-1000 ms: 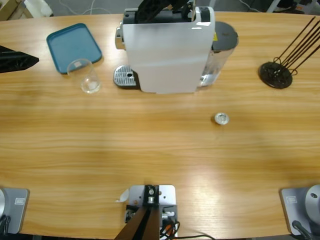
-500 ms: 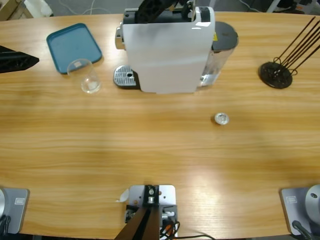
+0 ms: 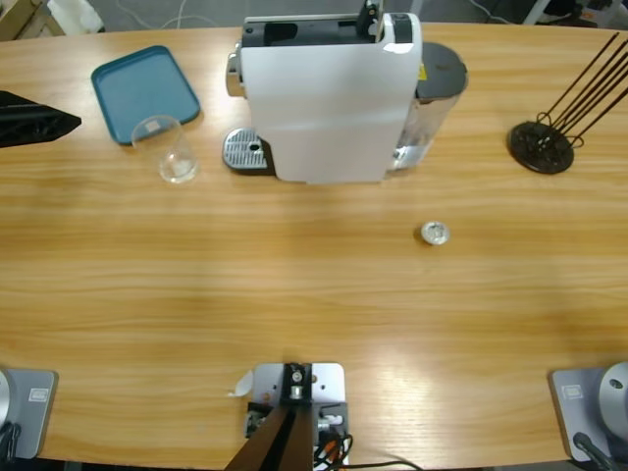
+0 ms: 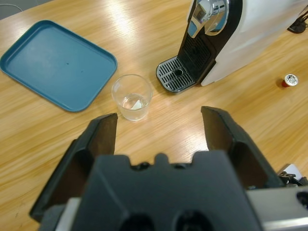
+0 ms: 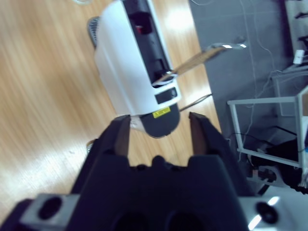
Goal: Pour coffee
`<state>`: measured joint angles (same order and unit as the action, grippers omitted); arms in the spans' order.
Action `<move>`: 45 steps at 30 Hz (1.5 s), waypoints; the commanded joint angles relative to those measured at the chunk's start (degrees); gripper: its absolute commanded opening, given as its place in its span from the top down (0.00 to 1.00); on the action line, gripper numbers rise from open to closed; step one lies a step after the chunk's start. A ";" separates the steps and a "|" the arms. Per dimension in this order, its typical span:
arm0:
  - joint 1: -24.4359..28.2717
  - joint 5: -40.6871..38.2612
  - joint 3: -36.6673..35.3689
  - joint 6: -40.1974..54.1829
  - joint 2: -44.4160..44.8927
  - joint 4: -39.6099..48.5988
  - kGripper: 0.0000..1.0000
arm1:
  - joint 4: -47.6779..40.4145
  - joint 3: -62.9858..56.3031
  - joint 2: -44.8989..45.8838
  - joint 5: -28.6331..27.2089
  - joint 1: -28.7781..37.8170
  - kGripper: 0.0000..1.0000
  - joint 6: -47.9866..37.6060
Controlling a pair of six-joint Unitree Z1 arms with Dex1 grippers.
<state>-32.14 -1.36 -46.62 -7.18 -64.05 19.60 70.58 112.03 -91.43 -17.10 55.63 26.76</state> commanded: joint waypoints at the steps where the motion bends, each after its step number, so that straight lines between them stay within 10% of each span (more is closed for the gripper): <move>1: -0.56 -0.84 0.48 0.42 0.96 -0.11 0.26 | -26.14 -19.65 11.48 9.43 -6.06 1.00 -17.90; 10: -0.91 -0.84 0.39 0.40 0.15 -0.25 0.26 | -51.75 -39.32 8.44 -14.10 -0.26 1.00 -24.95; 20: -0.91 -0.75 0.22 0.33 -1.02 -0.44 0.26 | -58.45 -38.52 -1.23 -22.96 3.12 1.00 -24.53; 45: -0.91 -0.80 0.22 0.33 -1.60 -0.39 0.26 | -58.45 -29.15 -12.92 -24.83 8.53 1.00 -16.98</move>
<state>-32.47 -1.36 -46.62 -7.18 -64.04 19.60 12.36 82.19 -97.23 -42.57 60.03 9.60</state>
